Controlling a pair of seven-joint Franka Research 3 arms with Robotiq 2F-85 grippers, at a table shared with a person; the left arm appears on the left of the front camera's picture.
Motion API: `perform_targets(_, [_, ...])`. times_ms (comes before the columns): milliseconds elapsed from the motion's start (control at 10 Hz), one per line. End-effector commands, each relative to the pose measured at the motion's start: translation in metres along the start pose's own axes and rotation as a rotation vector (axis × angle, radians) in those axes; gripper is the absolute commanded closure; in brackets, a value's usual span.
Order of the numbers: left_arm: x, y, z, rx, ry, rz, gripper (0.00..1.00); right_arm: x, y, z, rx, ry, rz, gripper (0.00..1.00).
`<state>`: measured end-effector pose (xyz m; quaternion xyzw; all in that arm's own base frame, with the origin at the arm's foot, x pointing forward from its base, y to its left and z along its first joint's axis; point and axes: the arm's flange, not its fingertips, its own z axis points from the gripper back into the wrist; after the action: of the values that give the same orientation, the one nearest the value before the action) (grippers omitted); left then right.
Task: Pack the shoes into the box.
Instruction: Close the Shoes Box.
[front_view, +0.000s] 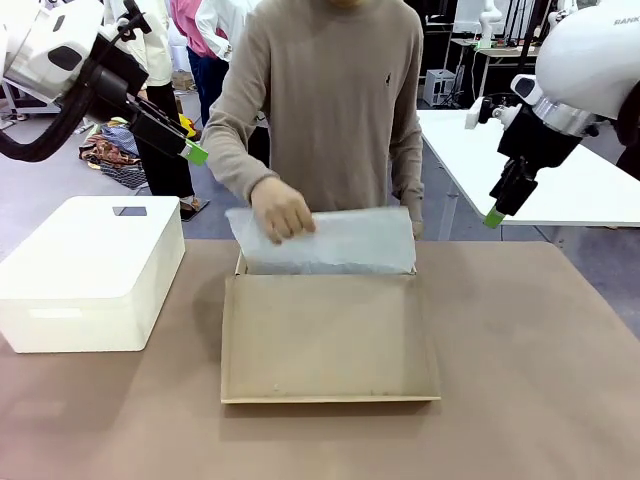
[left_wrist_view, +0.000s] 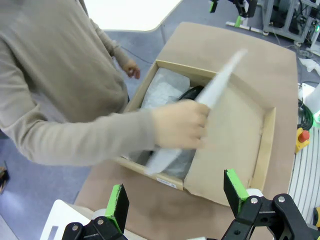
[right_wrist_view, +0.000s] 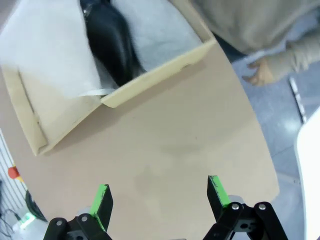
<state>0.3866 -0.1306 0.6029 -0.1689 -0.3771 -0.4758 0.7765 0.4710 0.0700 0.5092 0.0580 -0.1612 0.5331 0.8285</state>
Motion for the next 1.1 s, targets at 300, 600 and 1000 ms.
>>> perform_targets(300, [-0.0040, 0.0012, -0.0009, -0.015, -0.019, -0.015, 0.00, -0.0114, -0.0111, 0.0010, 0.150, -0.105, 0.168, 0.26])
perform_targets(600, [-0.0040, 0.0012, -0.0009, -0.015, -0.019, -0.015, 0.00, -0.0147, -0.0114, 0.0018, 0.164, -0.107, 0.191, 0.85])
perform_targets(1000, [-0.0040, 0.0012, -0.0009, -0.015, -0.019, -0.015, 0.00, -0.0151, -0.0095, 0.0027, 0.200, -0.132, 0.229, 1.00])
